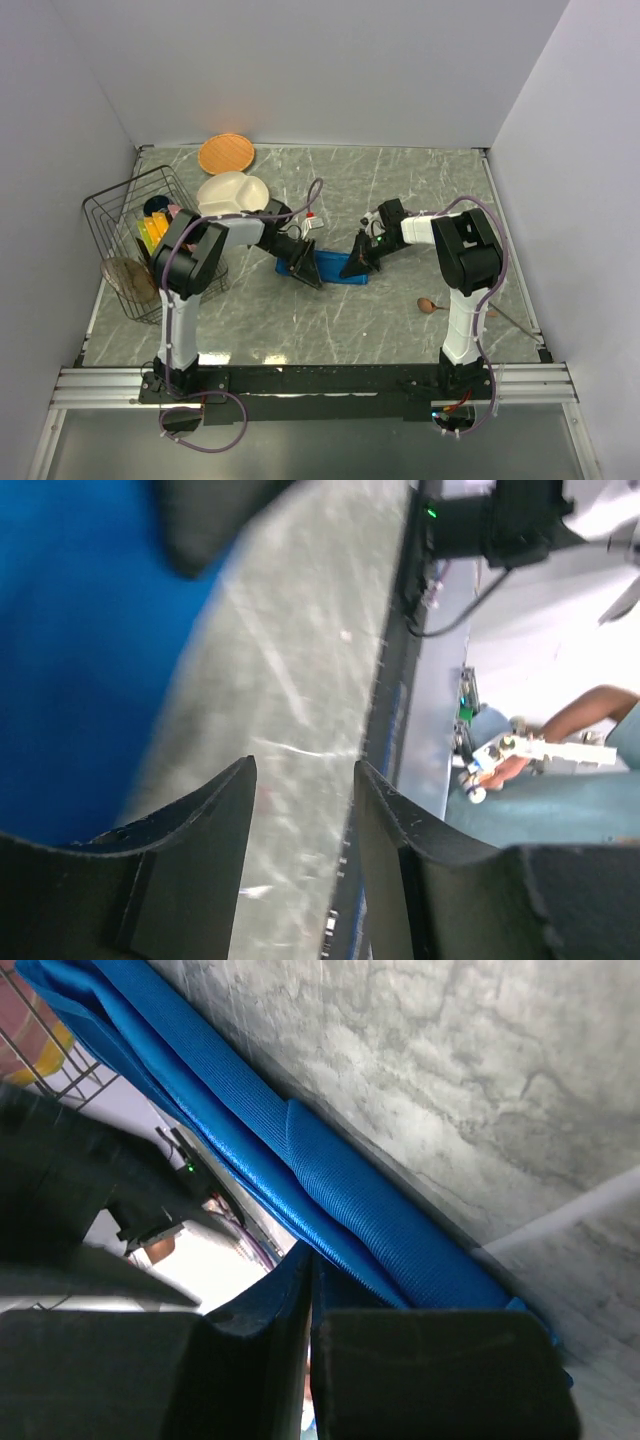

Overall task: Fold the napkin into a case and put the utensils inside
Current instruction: Smooth out the smaller rectangle-folded napkin at the center of the board.

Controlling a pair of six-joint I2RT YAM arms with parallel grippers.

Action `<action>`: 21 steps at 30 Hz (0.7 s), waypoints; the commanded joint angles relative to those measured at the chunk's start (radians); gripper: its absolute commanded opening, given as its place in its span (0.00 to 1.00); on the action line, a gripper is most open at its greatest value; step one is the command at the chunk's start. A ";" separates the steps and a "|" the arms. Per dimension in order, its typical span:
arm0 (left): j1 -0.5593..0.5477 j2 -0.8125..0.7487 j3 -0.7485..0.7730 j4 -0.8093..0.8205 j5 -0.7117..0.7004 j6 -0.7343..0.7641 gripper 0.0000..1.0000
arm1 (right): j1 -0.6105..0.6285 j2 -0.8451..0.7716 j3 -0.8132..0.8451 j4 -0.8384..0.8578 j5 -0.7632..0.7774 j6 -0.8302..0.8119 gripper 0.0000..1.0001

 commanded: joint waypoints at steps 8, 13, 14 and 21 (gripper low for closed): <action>0.108 0.262 0.123 -0.117 0.121 0.137 0.49 | -0.016 0.078 0.027 -0.080 0.202 -0.036 0.06; 0.115 0.223 0.230 -0.343 0.138 0.335 0.49 | -0.016 0.076 0.030 -0.086 0.213 -0.045 0.06; 0.121 0.206 0.235 -0.347 0.138 0.330 0.49 | -0.014 0.078 0.031 -0.086 0.210 -0.048 0.06; 0.178 0.130 0.223 -0.224 0.081 0.178 0.49 | -0.016 0.072 0.040 -0.092 0.206 -0.060 0.06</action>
